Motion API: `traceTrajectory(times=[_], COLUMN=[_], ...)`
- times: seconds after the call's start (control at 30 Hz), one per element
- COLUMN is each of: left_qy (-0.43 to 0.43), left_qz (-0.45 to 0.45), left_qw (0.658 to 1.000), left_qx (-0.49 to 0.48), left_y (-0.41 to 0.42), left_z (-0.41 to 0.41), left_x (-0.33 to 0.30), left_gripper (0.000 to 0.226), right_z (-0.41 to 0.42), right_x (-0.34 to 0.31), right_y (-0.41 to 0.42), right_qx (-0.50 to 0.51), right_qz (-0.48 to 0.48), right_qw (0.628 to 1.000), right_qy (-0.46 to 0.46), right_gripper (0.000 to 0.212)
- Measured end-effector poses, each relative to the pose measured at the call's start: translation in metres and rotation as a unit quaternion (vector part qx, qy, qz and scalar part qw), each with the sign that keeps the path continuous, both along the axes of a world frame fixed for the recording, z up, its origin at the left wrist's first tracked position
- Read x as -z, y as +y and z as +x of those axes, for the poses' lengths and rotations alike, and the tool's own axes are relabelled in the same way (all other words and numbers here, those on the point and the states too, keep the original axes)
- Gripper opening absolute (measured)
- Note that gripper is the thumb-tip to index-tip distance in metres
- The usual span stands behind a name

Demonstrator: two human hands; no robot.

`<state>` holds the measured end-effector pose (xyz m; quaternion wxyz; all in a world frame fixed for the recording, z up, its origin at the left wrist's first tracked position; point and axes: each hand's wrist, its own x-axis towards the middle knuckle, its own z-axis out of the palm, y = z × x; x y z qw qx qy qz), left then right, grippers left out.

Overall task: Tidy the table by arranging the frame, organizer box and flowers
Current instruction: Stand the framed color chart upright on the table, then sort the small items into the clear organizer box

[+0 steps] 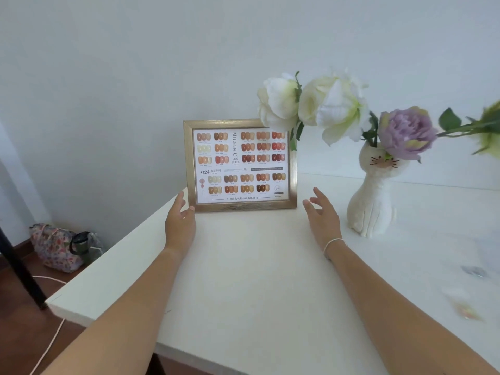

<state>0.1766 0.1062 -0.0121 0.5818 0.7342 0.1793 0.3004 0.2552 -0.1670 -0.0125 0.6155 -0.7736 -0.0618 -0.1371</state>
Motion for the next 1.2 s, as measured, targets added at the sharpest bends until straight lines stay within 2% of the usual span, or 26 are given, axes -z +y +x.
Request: traceTrajectory(times=[0.27, 0.53, 0.87, 1.2], left_qy=[0.009, 0.025, 0.020, 0.021], left_qz=[0.045, 0.106, 0.208, 0.273], left_qw=[0.998, 0.982, 0.940, 0.896], left_qx=[0.054, 0.156, 0.269, 0.348], left_y=[-0.060, -0.143, -0.250, -0.324], left_z=[-0.040, -0.071, -0.085, -0.077], left_x=[-0.005, -0.006, -0.018, -0.028], left_gripper=[0.048, 0.046, 0.041, 0.036], right_z=[-0.057, -0.118, -0.172, -0.183], right_x=[0.003, 0.005, -0.013, -0.033], right_y=[-0.032, -0.085, -0.185, -0.279], right_qx=[-0.015, -0.008, 0.015, 0.094], right_qz=[-0.012, -0.030, -0.132, -0.168], right_qw=[1.000, 0.999, 0.989, 0.978], right_qy=[0.005, -0.007, -0.069, -0.078], right_gripper=[0.046, 0.046, 0.042, 0.033])
